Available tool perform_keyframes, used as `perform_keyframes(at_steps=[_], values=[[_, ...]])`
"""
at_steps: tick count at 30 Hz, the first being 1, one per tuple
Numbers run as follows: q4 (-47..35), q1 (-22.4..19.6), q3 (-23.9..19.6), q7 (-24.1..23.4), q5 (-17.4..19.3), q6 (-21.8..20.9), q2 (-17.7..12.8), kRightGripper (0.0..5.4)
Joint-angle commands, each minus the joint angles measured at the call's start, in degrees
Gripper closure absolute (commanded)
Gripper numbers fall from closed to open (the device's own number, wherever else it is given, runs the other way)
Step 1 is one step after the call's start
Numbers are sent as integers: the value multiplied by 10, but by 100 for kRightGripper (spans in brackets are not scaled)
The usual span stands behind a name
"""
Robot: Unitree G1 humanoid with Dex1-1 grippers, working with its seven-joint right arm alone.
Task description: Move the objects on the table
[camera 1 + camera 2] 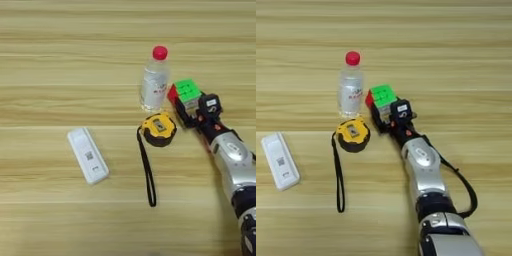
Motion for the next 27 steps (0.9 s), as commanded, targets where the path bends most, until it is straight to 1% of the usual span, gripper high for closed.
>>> perform_keyframes(at_steps=[1, 8, 9, 12, 15, 17, 22, 27], values=[[-33, -25, 5, -12, -3, 17, -9, 205], [-32, -27, 4, -24, -5, 25, -15, 205], [-33, -26, 5, -27, -7, 24, -16, 169], [-47, -20, 5, -31, -10, 25, -18, 140], [-85, -2, 7, -37, -13, 28, -20, 95], [-127, 18, 7, -41, -13, 37, -20, 81], [-266, 89, 11, -47, -8, 80, -15, 9], [-373, 172, 11, -53, -1, 125, -7, 4]])
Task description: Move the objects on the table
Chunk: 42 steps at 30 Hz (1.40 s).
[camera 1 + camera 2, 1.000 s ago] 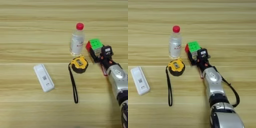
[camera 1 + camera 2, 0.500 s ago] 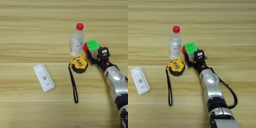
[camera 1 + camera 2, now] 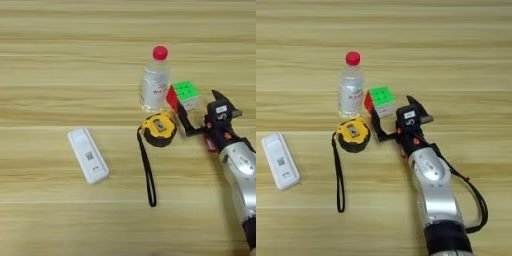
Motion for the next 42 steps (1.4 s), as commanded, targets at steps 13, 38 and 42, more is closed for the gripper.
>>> perform_keyframes(at_steps=[13, 38, 42], values=[[-119, 94, -31, -27, 42, 59, 13, 4], [-94, 110, -22, -28, 40, 74, 20, 4], [-91, 111, -17, -25, 42, 79, 23, 4]])
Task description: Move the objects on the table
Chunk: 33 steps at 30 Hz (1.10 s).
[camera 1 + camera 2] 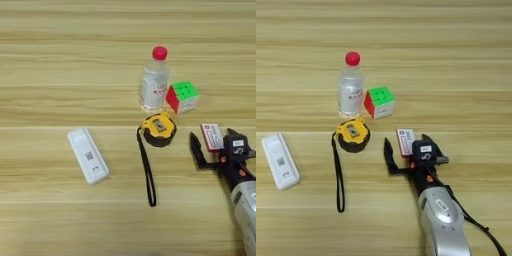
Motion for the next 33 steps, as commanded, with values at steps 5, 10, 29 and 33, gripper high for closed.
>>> perform_keyframes(at_steps=[5, 10, 29, 33], values=[[-7, -16, 7, -2, 4, 11, -3, 41], [-7, -17, 10, 0, 8, 23, -1, 80], [0, -19, 18, -1, 10, 42, -4, 264], [2, -21, 19, -1, 11, 42, -4, 297]])
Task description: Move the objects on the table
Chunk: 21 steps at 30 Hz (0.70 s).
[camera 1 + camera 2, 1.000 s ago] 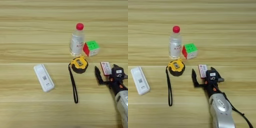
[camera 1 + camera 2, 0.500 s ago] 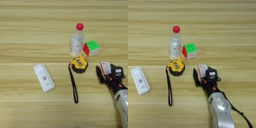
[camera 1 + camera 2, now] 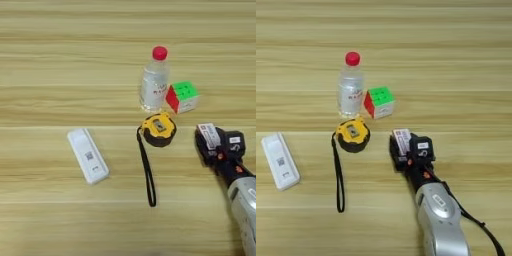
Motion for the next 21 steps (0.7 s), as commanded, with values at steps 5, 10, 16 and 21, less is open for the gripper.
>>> perform_keyframes(at_steps=[5, 10, 16, 21], values=[[5, -10, 5, -3, 0, 13, -2, 330], [12, -22, 1, -7, -2, 10, -5, 331], [54, -68, -15, -37, -13, 15, -9, 331], [114, -118, -34, -53, -16, -3, -21, 332]])
